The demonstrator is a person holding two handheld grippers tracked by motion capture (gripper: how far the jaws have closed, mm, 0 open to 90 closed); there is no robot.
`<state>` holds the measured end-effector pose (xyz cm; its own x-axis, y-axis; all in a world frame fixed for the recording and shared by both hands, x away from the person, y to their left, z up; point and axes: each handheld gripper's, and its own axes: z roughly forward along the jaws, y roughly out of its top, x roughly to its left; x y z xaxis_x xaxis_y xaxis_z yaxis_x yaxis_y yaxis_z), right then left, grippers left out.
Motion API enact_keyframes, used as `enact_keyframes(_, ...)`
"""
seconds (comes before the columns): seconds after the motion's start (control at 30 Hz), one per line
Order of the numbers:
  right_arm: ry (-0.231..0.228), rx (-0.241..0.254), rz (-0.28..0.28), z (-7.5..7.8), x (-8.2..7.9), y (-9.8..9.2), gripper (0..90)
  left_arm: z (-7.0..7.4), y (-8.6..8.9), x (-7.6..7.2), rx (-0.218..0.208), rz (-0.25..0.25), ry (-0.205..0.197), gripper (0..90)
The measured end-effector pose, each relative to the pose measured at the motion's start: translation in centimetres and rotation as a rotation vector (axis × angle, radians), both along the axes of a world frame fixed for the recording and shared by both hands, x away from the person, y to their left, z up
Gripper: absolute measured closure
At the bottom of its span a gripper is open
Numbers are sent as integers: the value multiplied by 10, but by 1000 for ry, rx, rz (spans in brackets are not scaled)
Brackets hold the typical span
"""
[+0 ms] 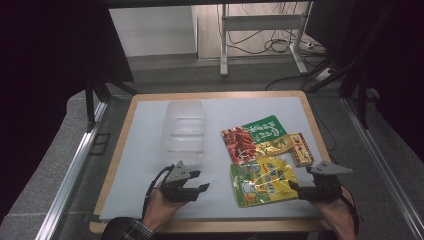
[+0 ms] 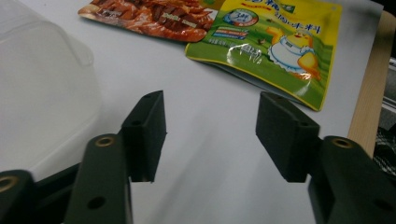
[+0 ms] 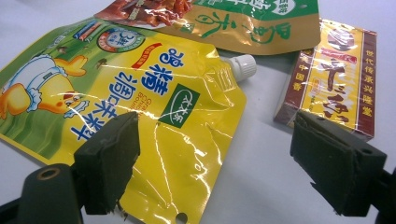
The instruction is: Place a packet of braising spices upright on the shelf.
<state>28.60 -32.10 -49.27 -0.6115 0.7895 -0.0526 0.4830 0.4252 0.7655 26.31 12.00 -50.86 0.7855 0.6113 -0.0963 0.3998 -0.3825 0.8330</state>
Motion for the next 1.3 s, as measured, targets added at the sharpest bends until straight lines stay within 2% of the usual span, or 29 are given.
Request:
enact_keyframes(0.07,0,1,0,0,0,0,158,0,-4,0,-2,-10,-2,492)
enact_keyframes(0.3,2,-2,1,0,0,1,158,-3,-23,1,37,-53,-14,615)
enact_keyframes(0.47,4,-4,4,0,0,1,158,-6,-30,2,48,-73,-8,680)
enact_keyframes(0.63,3,-8,8,-1,1,2,158,-7,-37,6,35,-86,-1,756)
enact_keyframes(0.87,2,-1,6,-1,0,1,158,-7,-55,13,46,-125,-16,863)
enact_keyframes(1.0,4,-3,8,-1,1,1,158,-9,-66,19,56,-152,-24,895)
enact_keyframes(1.3,7,-6,7,-1,0,1,158,-16,-94,33,74,-211,-29,898)
